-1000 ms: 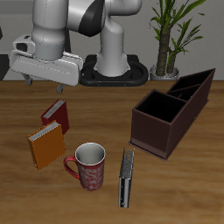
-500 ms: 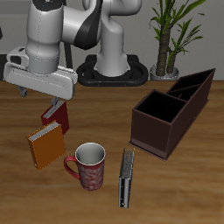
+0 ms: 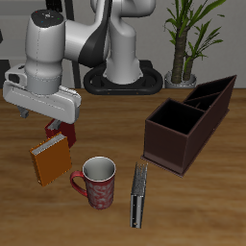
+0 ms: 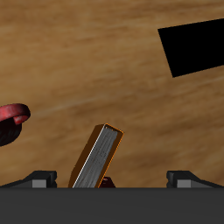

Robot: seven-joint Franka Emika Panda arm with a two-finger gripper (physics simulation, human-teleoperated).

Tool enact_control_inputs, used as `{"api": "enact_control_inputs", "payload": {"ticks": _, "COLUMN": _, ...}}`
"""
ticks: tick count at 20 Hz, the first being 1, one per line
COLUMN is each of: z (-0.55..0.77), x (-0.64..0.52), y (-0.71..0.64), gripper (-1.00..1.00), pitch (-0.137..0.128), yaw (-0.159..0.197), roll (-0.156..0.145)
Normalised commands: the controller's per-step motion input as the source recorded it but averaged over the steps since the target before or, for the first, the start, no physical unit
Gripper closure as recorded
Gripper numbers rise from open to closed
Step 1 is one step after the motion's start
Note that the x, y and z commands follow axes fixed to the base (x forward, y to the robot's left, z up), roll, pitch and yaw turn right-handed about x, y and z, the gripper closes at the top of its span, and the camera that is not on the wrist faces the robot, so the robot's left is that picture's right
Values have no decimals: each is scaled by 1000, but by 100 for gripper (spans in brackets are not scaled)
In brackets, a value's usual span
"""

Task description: Place the orange book into the left desk caddy's left compartment and place the striped book into the left desk caddy's right compartment and place the red book into the left desk caddy's right compartment

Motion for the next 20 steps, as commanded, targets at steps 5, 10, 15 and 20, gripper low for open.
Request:
{"api": "enact_control_inputs", "payload": {"ticks": 5, "z": -339, "x": 78, "y": -10, "gripper": -100, "pitch": -9, "yaw": -64, "roll": 6}}
{"api": "enact_control_inputs", "payload": {"ticks": 10, "z": -429, "x": 81, "y": 1, "gripper": -100, "pitch": 19, "yaw": -41, "roll": 4}}
{"api": "enact_control_inputs", "payload": {"ticks": 15, "z": -372, "x": 66, "y": -29, "gripper": -100, "pitch": 40, "yaw": -52, "roll": 3}}
{"api": "enact_control_inputs", "payload": {"ticks": 20, "z": -231, "x": 59, "y": -124, "gripper": -100, "pitch": 21, "yaw": -50, "roll": -21}}
